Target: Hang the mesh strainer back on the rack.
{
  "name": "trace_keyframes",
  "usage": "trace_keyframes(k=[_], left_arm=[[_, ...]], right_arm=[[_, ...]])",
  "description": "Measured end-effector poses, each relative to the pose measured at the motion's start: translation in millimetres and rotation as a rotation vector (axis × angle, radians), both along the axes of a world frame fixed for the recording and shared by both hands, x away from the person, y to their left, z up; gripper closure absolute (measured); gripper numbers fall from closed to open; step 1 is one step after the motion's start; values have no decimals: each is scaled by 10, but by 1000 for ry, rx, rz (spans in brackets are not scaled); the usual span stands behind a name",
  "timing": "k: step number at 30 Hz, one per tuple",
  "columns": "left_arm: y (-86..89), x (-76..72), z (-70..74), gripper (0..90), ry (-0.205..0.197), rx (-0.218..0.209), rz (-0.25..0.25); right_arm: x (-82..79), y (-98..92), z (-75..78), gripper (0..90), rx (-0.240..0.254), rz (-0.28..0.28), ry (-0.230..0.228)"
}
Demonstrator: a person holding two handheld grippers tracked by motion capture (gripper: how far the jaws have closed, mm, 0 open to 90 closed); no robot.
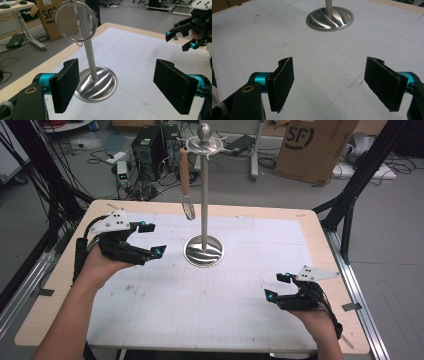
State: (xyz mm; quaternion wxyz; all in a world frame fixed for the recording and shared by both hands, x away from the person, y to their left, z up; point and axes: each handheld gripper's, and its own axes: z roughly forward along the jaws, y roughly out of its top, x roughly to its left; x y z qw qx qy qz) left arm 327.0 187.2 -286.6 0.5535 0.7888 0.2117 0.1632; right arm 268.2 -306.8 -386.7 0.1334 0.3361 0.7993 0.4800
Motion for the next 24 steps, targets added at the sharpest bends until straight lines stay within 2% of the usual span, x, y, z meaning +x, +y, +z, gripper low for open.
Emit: trace_keyframes(k=[8,13,17,20,24], left_arm=[[-22,-78,-201,202,15,-1,8],[-47,-106,-356,193,47,-13,3],[-37,-129,-443,190,57,-8,14],[-16,-147,-490,190,63,-10,22],[3,-175,-544,189,48,6,42]], right_arm=[[-1,-4,2,231,-1,0,0],[-2,-10,1,231,-1,-2,-2],[-3,-14,4,231,-2,-2,-3],[-1,-10,0,231,1,-3,-3],[6,-4,-7,230,-4,-2,-1]])
